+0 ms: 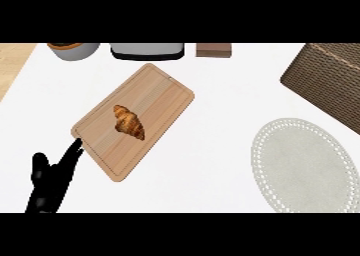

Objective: Pick the bell pepper from the placemat and place it in the basket

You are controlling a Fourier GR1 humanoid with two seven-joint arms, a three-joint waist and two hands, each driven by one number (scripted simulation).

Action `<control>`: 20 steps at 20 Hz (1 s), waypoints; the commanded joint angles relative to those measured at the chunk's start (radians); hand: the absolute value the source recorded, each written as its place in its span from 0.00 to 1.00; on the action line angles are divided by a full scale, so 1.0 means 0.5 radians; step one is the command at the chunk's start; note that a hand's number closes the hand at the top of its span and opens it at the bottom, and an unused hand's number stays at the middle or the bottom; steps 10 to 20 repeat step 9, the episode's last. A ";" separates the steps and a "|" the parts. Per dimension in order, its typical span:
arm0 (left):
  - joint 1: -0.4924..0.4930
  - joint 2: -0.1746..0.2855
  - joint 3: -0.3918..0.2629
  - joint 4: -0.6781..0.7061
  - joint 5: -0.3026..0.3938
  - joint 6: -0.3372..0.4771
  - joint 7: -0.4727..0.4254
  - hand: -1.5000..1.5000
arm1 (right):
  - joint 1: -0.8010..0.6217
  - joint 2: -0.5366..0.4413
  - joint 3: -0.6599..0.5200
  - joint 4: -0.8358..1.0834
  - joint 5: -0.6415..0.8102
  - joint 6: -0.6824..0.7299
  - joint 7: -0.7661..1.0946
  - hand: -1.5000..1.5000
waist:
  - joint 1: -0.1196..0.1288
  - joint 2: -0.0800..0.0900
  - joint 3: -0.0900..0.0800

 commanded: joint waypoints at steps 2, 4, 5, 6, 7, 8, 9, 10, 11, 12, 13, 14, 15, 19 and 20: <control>-0.038 -0.020 0.047 0.178 0.006 0.002 -0.008 0.50 | 0.056 0.004 -0.032 -0.210 -0.133 -0.021 0.046 0.00 | -0.043 0.000 -0.018; 0.065 -0.060 0.005 0.151 -0.029 0.021 -0.052 0.50 | 0.115 -0.018 -0.014 -0.330 -0.129 -0.012 0.124 0.00 | -0.057 -0.008 -0.019; 0.143 -0.005 0.013 0.066 0.002 -0.041 -0.006 0.50 | 0.199 -0.005 -0.060 -0.371 -0.191 -0.040 0.097 0.00 | -0.053 -0.009 -0.018; 0.070 -0.022 0.016 0.011 -0.013 0.027 0.101 0.50 | 0.243 -0.017 -0.063 -0.470 -0.206 0.005 0.149 0.00 | -0.082 -0.019 -0.018; 0.163 -0.045 0.019 0.009 -0.004 0.024 0.033 0.50 | 0.269 -0.032 0.003 -0.515 -0.138 0.103 0.274 0.00 | -0.078 -0.021 -0.020; 0.057 -0.032 0.047 0.092 -0.003 0.022 0.033 0.50 | 0.450 0.020 -0.075 -0.602 -0.264 0.055 0.117 0.00 | -0.101 -0.018 -0.019; 0.207 -0.048 0.009 -0.014 -0.011 0.008 -0.005 0.50 | 0.425 0.043 -0.031 -0.728 -0.226 0.109 0.280 0.00 | -0.093 -0.026 -0.020; 0.207 -0.048 0.009 -0.014 -0.011 0.008 -0.005 0.50 | 0.425 0.043 -0.031 -0.728 -0.226 0.109 0.280 0.00 | -0.093 -0.026 -0.020; 0.207 -0.048 0.009 -0.014 -0.011 0.008 -0.005 0.50 | 0.425 0.043 -0.031 -0.728 -0.226 0.109 0.280 0.00 | -0.093 -0.026 -0.020; 0.207 -0.048 0.009 -0.014 -0.011 0.008 -0.005 0.50 | 0.425 0.043 -0.031 -0.728 -0.226 0.109 0.280 0.00 | -0.093 -0.026 -0.020; 0.207 -0.048 0.009 -0.014 -0.011 0.008 -0.005 0.50 | 0.425 0.043 -0.031 -0.728 -0.226 0.109 0.280 0.00 | -0.093 -0.026 -0.020; 0.207 -0.048 0.009 -0.014 -0.011 0.008 -0.005 0.50 | 0.425 0.043 -0.031 -0.728 -0.226 0.109 0.280 0.00 | -0.093 -0.026 -0.020; 0.207 -0.048 0.009 -0.014 -0.011 0.008 -0.005 0.50 | 0.425 0.043 -0.031 -0.728 -0.226 0.109 0.280 0.00 | -0.093 -0.026 -0.020; 0.207 -0.048 0.009 -0.014 -0.011 0.008 -0.005 0.50 | 0.425 0.043 -0.031 -0.728 -0.226 0.109 0.280 0.00 | -0.093 -0.026 -0.020; 0.207 -0.048 0.009 -0.014 -0.011 0.008 -0.005 0.50 | 0.425 0.043 -0.031 -0.728 -0.226 0.109 0.280 0.00 | -0.093 -0.026 -0.020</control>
